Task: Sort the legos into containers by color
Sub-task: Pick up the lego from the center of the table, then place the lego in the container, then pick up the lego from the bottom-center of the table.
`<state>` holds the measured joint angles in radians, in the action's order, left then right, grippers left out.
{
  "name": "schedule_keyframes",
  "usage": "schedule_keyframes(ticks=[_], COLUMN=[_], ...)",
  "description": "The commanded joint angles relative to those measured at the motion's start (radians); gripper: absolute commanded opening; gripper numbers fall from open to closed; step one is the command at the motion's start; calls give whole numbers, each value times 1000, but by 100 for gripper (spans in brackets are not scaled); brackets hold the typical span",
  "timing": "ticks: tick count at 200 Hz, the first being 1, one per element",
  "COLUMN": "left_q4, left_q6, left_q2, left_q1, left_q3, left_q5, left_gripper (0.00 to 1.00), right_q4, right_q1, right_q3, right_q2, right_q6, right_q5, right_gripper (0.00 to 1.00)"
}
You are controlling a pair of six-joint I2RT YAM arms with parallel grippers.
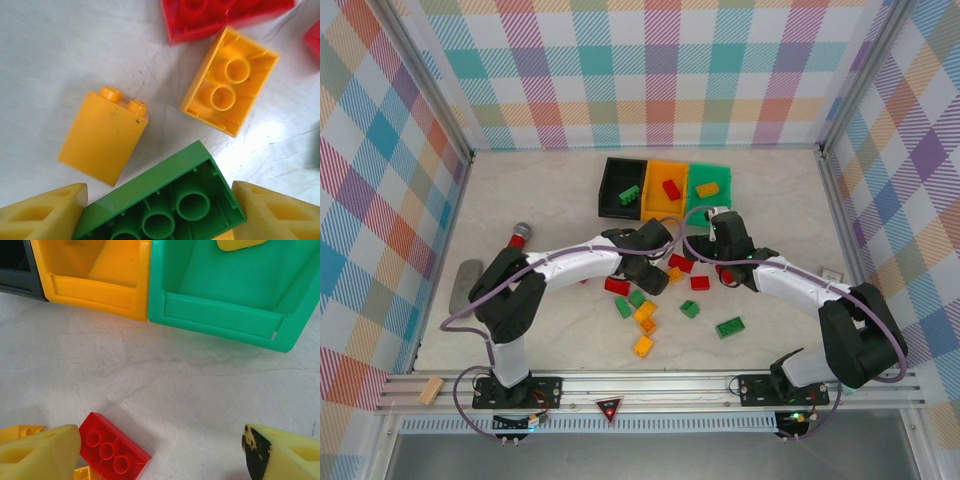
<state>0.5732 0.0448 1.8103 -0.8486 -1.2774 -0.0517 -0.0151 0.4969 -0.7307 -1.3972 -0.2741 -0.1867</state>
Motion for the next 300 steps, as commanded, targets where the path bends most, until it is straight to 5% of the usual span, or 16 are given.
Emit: schedule_keyframes(ticks=[1, 85, 128, 179, 300], left_q4=[-13, 80, 80, 186, -375], left_q6=[21, 90, 128, 157, 201], left_q2=[-69, 62, 178, 357, -272], left_q1=[6, 209, 346, 398, 394], left_q3=[-6, -355, -531, -744, 194], left_q5=[-69, -166, -48, -12, 65], left_gripper=[63, 58, 59, 86, 88], right_q4=[-10, -15, -5, -5, -16], right_q1=[2, 4, 3, 3, 3], right_q3=[3, 6, 7, 8, 0], right_q2=[6, 12, 23, 25, -6], right_q6=[-11, -13, -3, -3, -14], right_q5=[-1, 3, -29, -21, 53], right_gripper=[84, 84, 84, 85, 85])
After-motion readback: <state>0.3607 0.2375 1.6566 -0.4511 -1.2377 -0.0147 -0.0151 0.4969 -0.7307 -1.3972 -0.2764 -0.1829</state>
